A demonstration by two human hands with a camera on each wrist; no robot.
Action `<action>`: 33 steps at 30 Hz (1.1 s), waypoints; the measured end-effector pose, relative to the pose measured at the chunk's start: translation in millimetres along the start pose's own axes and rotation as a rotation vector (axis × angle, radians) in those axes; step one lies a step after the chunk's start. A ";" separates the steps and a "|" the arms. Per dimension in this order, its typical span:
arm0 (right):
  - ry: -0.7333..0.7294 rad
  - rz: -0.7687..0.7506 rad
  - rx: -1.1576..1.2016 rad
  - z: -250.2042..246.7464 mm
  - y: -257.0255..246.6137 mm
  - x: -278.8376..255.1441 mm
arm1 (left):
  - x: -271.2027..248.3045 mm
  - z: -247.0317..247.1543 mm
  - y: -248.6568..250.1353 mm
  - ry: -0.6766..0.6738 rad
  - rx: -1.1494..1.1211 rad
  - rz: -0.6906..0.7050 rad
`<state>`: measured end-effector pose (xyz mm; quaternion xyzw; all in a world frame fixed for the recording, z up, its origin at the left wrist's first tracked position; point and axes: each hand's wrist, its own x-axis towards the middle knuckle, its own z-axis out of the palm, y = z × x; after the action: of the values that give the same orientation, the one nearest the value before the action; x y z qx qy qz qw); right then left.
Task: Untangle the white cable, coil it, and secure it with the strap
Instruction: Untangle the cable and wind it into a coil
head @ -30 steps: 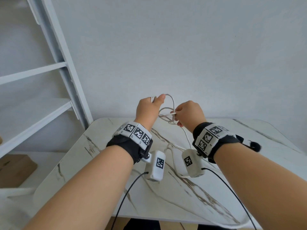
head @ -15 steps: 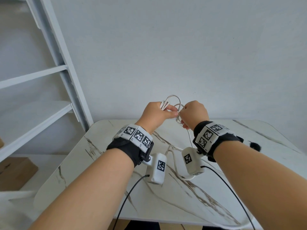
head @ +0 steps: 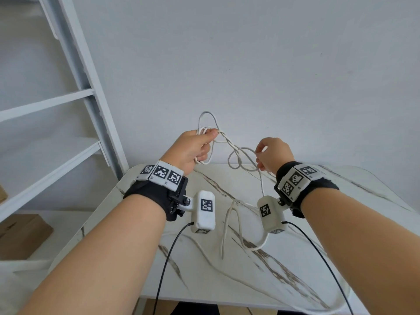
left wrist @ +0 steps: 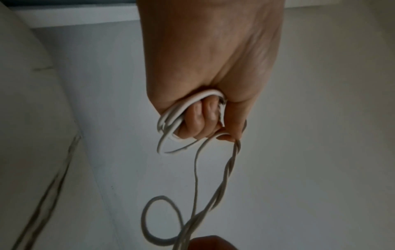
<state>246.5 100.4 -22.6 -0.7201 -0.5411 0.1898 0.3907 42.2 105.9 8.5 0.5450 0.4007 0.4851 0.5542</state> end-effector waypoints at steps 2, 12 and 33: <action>-0.176 0.037 -0.037 -2.0 -2.5 -4.8 | 2.6 -2.0 0.1 0.034 -0.049 -0.006; -0.568 0.036 0.241 2.0 -13.6 -21.4 | 9.3 -7.1 -2.9 0.304 -0.080 -0.017; -0.378 0.194 0.604 -9.8 -19.8 -22.9 | 15.5 -27.2 -14.9 0.615 0.034 -0.061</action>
<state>233.0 77.9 -4.8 -0.5723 -0.4526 0.5068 0.4592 20.5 127.7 -7.3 0.3694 0.5740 0.6036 0.4119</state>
